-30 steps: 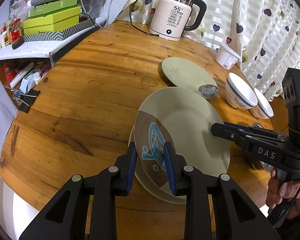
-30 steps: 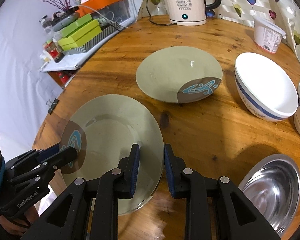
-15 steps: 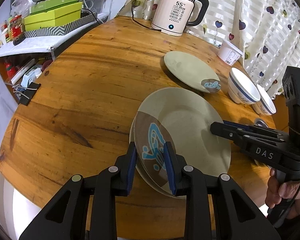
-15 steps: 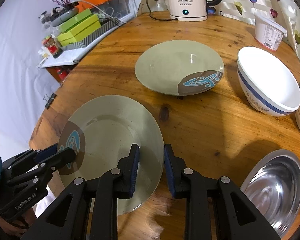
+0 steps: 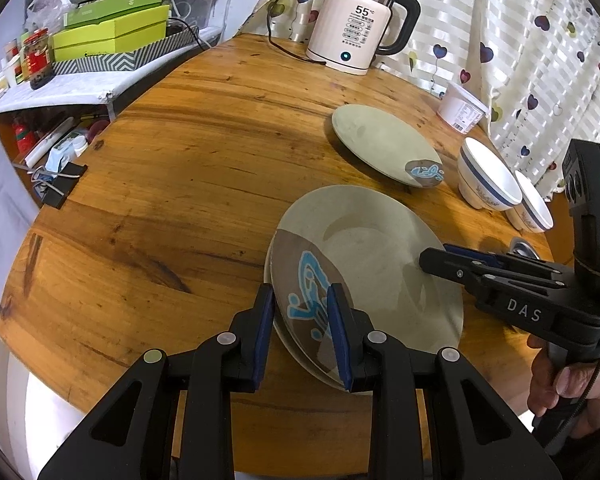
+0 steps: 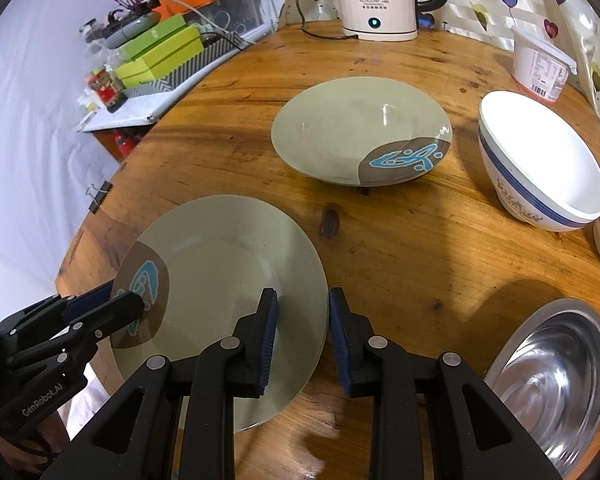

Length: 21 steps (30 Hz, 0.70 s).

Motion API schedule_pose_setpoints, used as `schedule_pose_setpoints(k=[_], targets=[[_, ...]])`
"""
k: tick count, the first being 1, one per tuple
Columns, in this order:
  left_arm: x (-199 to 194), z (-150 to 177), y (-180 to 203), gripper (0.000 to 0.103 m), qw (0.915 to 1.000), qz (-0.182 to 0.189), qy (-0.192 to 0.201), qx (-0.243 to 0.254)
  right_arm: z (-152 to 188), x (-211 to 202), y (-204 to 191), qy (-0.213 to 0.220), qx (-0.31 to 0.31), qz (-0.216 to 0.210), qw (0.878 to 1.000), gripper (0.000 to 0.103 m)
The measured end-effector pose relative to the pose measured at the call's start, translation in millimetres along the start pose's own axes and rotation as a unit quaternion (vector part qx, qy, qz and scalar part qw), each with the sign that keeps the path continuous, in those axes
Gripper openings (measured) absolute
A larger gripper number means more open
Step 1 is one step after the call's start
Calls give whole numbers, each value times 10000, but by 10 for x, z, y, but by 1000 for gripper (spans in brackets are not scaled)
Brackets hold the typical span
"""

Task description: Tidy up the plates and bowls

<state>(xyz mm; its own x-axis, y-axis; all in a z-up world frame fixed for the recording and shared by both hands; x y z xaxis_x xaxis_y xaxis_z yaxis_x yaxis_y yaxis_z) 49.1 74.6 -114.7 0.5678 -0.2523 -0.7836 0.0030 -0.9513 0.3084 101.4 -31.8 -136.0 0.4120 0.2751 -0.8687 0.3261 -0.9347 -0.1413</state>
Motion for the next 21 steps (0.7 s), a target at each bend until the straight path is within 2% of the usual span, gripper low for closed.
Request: schedule_pose_setpoints(k=[15,18,21], targets=[[-115,-82,-27,28,9998,64,169,-13,-14,-251,44,332,46,-176,9993,27],[-149,-111,3,28,9998,82,195,33,14,-330,76,394,140,-204,9989,33],[-176,-131,43,28,9997,102,217,94,61,-419,103,425,219,-299,9984,34]])
Point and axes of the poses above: each gripper's, at about its wrist camera, not at the fingertips, and x roughly the way its jaws point, y to its right, z to its underside, the point moved 6 cm from there along x, roughly the way its jaws point, and after that the axes turned 4 degrees about z, right-handed, at the moved point
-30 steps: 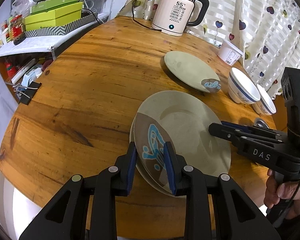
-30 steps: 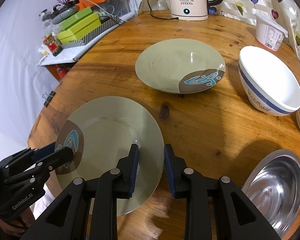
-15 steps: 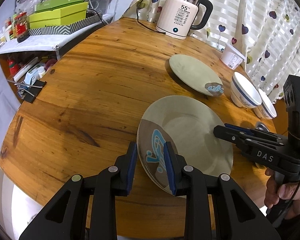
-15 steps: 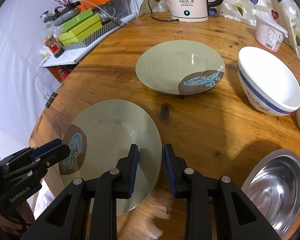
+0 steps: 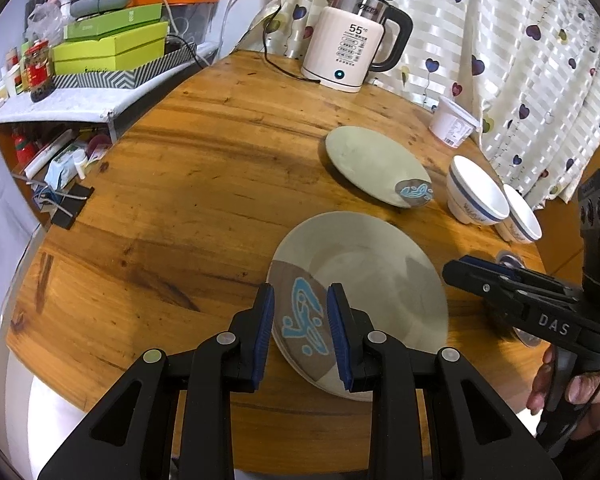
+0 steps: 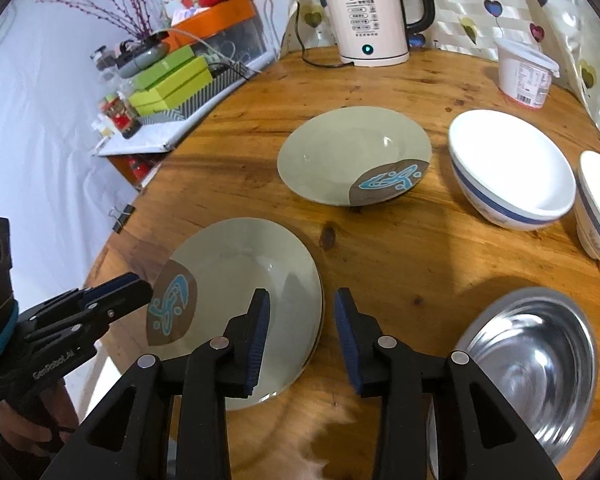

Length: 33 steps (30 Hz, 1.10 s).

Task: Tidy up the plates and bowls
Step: 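Open the right tool and move it toward the third beige plate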

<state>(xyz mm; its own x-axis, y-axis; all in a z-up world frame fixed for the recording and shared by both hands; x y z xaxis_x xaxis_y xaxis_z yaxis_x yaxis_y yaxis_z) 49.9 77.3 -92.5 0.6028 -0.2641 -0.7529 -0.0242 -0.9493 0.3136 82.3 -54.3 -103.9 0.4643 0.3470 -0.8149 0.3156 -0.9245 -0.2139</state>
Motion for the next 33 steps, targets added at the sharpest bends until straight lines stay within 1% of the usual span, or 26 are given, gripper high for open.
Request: schedule_pose_setpoints(k=[3,4,8,17,33], targets=[[-8,-7,57,28,10000,-1,3,69,39,-100,8,35,46,-57,10000,40],[-7,-10,75,28,10000,1,0,89,47,-122,11,47,43,-52,10000,41],[4,-12,133,28,9999,17,-26,134,60,-225,30,115,43,-44,9999,41],[4,-29,203,28,9997,29,-17,239,42,-303,115,155,146,8,9998,41],[72,-152,270,28,9993,109,-37,367,-56,-265,200,143,420,54,9990,41]])
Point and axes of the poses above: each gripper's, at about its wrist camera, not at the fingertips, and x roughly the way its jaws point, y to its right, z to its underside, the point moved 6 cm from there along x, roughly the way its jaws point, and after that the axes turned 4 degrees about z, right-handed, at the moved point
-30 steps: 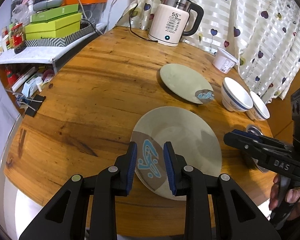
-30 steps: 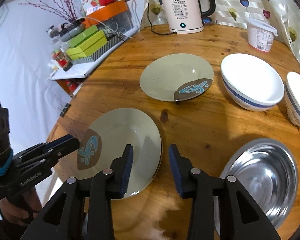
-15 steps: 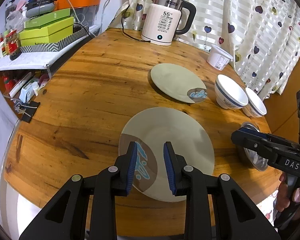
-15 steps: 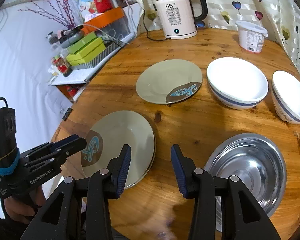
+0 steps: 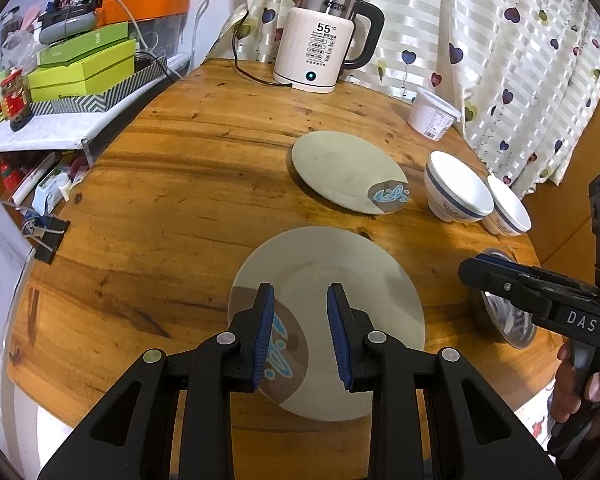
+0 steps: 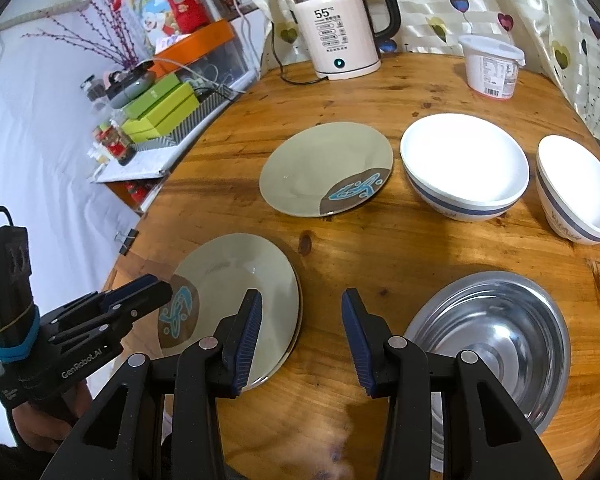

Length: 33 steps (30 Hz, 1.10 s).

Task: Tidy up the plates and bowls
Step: 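Open the right tool and move it toward the third beige plate, then grasp the rim of the third beige plate with the right tool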

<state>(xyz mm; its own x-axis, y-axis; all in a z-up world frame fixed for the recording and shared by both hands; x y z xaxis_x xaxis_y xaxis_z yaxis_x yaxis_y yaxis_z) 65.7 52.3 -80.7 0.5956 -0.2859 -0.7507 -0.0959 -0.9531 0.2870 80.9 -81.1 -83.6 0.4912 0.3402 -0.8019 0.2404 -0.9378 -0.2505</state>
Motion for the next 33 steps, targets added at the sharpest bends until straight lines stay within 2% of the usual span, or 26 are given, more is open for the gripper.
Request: schedule_pose_setpoints(k=[16,18,21,33], targets=[[110,-352,50,28,9995,200,34,259,-230,152,122,-3,488,83,9988,41],[138,-427,48,33,9993,232,36,295,-272,189,130,-11,566,84,9984,41],[205,-553,53,36,9987,339,31,372,-333,244,139,-20,659,85,9978,41],[603,-986,-9,37,9963,708,-169,465,-507,485,287,-76,1226,110,9924,41]])
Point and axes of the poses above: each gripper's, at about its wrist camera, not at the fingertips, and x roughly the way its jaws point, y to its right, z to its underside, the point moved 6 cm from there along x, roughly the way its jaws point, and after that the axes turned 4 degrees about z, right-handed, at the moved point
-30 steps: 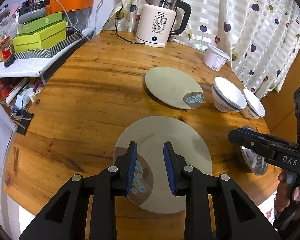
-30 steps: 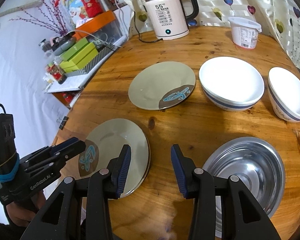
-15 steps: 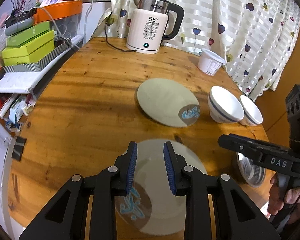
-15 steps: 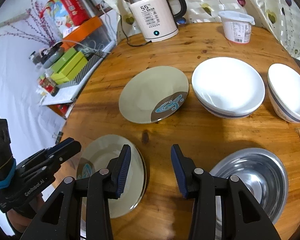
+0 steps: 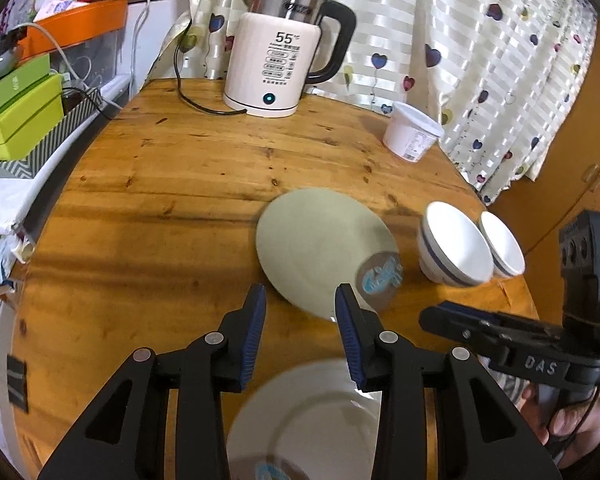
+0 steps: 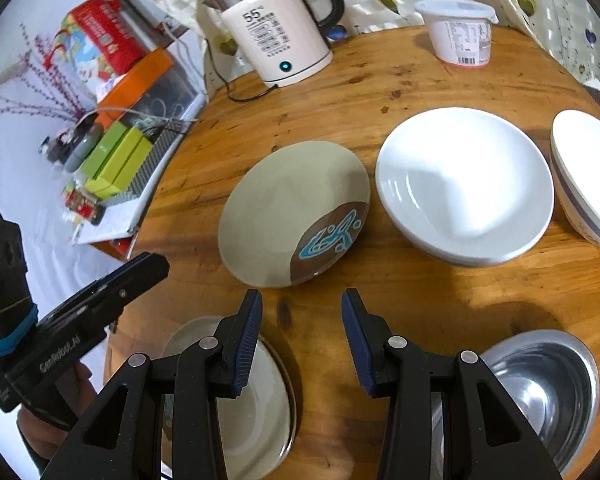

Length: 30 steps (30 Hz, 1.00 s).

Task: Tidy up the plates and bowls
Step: 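Grasp the rim of the third beige plate with the right tool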

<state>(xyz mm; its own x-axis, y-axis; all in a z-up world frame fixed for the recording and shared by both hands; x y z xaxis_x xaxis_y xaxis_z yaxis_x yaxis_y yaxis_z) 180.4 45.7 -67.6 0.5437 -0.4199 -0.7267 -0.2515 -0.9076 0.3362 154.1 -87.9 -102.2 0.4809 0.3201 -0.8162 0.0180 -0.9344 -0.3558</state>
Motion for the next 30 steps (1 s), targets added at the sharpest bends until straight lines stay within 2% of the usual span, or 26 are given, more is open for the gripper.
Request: schedule_pose_setpoints(k=[13,30], targets=[[569,-191,-230,37,9984,181,-505,-156,-114,273,107,-79,287,218,9993,40],[867,-304,-261,37,9972,307,-675,-19,-232,466,145,-101,468,343,9983,34]])
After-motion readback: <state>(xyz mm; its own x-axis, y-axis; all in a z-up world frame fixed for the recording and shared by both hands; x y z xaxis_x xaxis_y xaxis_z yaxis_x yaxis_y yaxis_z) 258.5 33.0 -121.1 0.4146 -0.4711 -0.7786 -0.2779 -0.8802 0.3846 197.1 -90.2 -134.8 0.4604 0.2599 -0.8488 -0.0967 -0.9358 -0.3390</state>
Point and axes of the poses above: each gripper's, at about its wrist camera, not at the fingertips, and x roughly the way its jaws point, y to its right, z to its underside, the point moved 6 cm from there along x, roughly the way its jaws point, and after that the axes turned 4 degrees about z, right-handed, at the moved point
